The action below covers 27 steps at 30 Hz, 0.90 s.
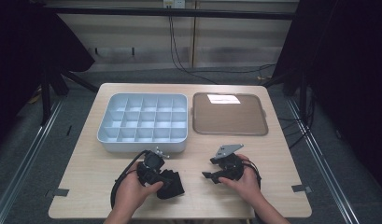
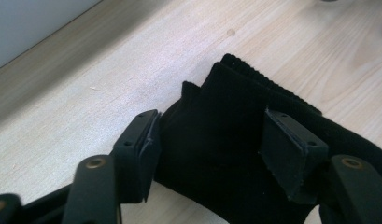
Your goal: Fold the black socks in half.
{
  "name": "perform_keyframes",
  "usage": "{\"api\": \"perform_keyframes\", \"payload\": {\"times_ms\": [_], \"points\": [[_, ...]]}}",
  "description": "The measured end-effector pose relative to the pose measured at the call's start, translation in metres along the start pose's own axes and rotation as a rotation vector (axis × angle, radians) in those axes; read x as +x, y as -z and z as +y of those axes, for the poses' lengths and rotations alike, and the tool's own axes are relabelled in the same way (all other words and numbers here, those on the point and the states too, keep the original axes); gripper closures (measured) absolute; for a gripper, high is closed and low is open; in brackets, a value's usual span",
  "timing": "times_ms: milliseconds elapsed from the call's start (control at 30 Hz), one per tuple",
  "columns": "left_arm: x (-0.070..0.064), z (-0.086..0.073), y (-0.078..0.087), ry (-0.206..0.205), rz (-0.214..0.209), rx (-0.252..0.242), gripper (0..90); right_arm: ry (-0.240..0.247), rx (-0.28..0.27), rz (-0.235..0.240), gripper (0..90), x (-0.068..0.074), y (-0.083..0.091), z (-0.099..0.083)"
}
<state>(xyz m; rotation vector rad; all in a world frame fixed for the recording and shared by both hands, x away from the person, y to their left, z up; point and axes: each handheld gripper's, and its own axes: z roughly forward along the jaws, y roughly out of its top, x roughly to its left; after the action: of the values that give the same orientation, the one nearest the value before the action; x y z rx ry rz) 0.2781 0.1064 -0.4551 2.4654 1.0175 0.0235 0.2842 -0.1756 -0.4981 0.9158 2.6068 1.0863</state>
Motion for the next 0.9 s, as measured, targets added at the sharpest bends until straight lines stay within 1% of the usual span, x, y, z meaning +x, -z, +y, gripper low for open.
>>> {"api": "perform_keyframes", "payload": {"times_ms": [67, 167, 233, 267, 333, 400, 433, 500, 533, 633, 767, 800, 833, 867, 900], "points": [[0.001, 0.000, 0.004, 0.029, -0.010, -0.010, 37.0, 0.003, 0.009, -0.009, 33.3, -0.001, 0.000, -0.003], [0.002, 0.000, 0.012, 0.053, -0.012, -0.024, 36.6, 0.005, 0.007, -0.013, 31.2, -0.003, 0.000, -0.006], [0.005, -0.001, 0.017, 0.064, -0.010, -0.030, 35.9, -0.001, 0.009, -0.028, 29.6, -0.003, 0.001, -0.007], [0.006, -0.002, 0.021, 0.072, -0.011, -0.034, 35.6, 0.007, 0.003, -0.025, 29.0, -0.004, 0.001, -0.008], [0.008, -0.003, 0.027, 0.080, -0.008, -0.035, 35.3, 0.026, -0.009, -0.034, 27.5, -0.003, 0.001, -0.011], [0.009, -0.006, 0.032, 0.089, 0.003, -0.034, 34.8, 0.023, -0.035, -0.036, 27.1, -0.004, 0.001, -0.015], [0.009, -0.008, 0.033, 0.094, -0.001, -0.032, 34.7, 0.021, -0.045, -0.037, 26.7, -0.004, 0.002, -0.016], [0.008, -0.012, 0.033, 0.099, -0.009, -0.028, 34.7, 0.022, -0.055, -0.038, 25.9, -0.005, 0.003, -0.019], [0.008, -0.013, 0.033, 0.103, -0.010, -0.021, 34.7, 0.018, -0.059, -0.041, 24.1, -0.006, 0.004, -0.020], [0.008, -0.018, 0.033, 0.123, -0.013, -0.022, 34.7, 0.027, -0.060, -0.033, 21.0, -0.007, 0.005, -0.023], [0.008, -0.023, 0.034, 0.156, -0.031, -0.017, 34.8, 0.023, -0.058, -0.039, 20.4, -0.007, 0.005, -0.023], [0.009, -0.024, 0.035, 0.156, -0.032, -0.012, 34.8, 0.022, -0.057, -0.039, 20.3, -0.007, 0.005, -0.023], [0.008, -0.026, 0.034, 0.171, -0.038, -0.015, 34.8, 0.020, -0.057, -0.040, 20.2, -0.006, 0.005, -0.023], [0.008, -0.026, 0.034, 0.169, -0.037, -0.011, 34.9, 0.019, -0.057, -0.041, 20.1, -0.006, 0.005, -0.023], [0.008, -0.027, 0.034, 0.176, -0.039, -0.011, 35.2, 0.018, -0.057, -0.041, 20.1, -0.006, 0.005, -0.023]]}}
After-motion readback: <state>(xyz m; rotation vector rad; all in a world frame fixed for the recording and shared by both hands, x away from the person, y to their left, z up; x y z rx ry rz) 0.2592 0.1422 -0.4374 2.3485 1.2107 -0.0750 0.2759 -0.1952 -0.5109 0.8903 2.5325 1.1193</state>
